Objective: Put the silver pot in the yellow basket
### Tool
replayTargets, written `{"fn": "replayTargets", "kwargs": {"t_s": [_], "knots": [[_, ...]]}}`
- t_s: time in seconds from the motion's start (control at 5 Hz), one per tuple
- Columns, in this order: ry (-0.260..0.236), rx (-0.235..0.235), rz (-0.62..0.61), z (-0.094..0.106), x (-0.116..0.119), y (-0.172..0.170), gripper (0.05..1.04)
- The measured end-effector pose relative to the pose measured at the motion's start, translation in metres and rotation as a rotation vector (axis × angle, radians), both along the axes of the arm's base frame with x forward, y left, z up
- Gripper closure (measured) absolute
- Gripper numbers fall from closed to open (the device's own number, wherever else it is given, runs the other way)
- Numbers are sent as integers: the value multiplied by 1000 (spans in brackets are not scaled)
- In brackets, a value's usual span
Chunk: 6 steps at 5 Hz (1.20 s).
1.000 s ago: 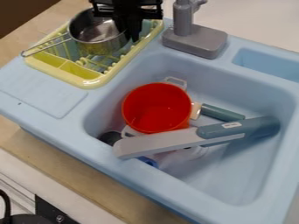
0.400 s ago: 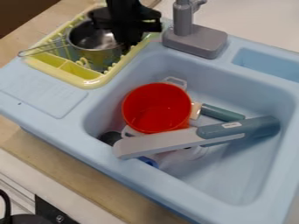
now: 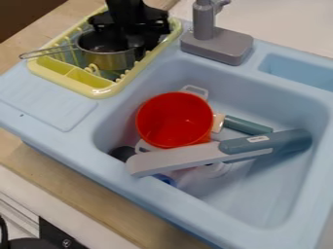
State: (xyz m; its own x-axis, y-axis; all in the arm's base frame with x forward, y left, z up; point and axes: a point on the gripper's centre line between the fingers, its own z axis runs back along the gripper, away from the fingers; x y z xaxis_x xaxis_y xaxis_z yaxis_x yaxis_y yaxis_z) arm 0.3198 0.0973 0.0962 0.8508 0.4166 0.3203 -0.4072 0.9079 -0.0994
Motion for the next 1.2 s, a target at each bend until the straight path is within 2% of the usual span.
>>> {"fn": "replayTargets", "kwargs": {"t_s": [0.2,0.6,0.8,1.0,1.2], "knots": [[-25,32,-6,11,-1,2,91],[-43,126,-108,42,-19,-6,88],[-30,146,-145,51,-32,-12,88],[9,161,-213,49,-53,-25,88],[55,149,-321,49,-64,-34,88]]}}
